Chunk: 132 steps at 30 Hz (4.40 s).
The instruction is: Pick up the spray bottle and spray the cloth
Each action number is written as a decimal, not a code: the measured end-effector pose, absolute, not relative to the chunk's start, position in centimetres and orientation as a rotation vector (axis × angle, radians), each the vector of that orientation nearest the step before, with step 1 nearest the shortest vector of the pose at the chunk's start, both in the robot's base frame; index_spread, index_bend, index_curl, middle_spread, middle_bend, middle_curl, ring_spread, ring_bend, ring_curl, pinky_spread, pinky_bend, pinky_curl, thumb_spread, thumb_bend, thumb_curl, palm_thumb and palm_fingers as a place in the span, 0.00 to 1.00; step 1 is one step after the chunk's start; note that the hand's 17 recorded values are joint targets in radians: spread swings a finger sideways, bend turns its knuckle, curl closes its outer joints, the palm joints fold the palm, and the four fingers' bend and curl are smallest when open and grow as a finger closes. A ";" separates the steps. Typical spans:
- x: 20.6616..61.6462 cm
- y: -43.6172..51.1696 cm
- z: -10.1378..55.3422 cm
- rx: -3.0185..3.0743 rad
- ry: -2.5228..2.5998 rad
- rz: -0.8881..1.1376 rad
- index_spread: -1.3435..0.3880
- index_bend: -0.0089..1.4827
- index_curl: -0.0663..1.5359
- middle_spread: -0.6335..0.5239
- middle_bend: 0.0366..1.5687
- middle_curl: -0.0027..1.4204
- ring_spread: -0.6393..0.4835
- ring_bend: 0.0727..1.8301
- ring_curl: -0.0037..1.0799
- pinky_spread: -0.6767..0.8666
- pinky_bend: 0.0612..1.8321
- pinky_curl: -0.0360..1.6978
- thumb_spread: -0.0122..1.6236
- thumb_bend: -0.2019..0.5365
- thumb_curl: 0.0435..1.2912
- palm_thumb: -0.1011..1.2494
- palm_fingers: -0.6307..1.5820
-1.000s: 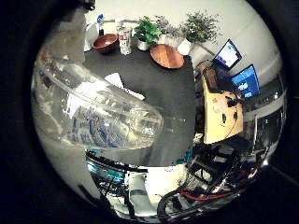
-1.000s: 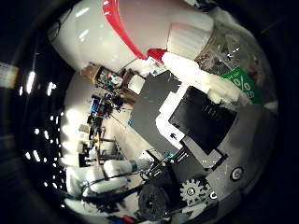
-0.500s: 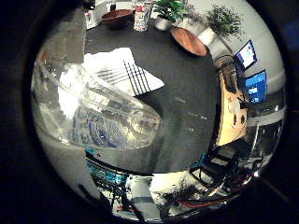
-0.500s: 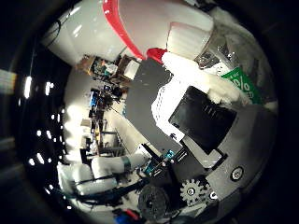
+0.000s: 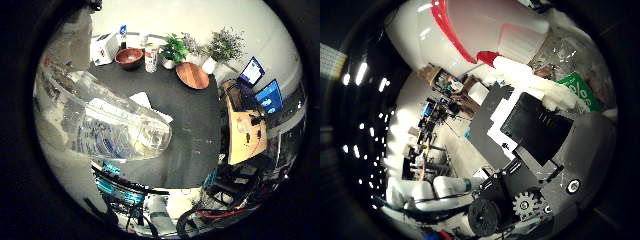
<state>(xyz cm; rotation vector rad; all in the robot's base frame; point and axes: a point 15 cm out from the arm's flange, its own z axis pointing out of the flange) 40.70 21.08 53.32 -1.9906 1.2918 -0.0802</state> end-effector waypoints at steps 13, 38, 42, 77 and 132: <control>39.0 29.5 57.9 -1.740 0.936 0.031 0.61 0.81 0.46 0.39 0.85 0.54 0.37 0.76 0.63 0.25 0.67 0.48 0.14 0.24 0.72 0.85 0.82; 41.0 46.1 44.1 -1.553 0.693 0.718 0.61 0.81 0.45 0.39 0.85 0.54 0.37 0.76 0.62 0.24 0.68 0.46 0.14 0.24 0.73 0.86 0.82; 42.8 47.8 42.9 -1.550 0.698 0.732 0.61 0.81 0.46 0.39 0.85 0.54 0.37 0.76 0.63 0.24 0.68 0.46 0.14 0.24 0.73 0.86 0.82; 46.8 58.7 25.8 -1.659 0.827 0.808 0.61 0.80 0.45 0.39 0.85 0.54 0.37 0.75 0.63 0.24 0.67 0.46 0.13 0.24 0.73 0.86 0.82; 48.4 42.1 42.5 -2.067 0.747 0.321 0.46 0.20 0.27 0.42 0.10 0.23 0.77 0.18 0.13 0.86 0.39 0.11 0.60 0.23 0.31 0.43 0.48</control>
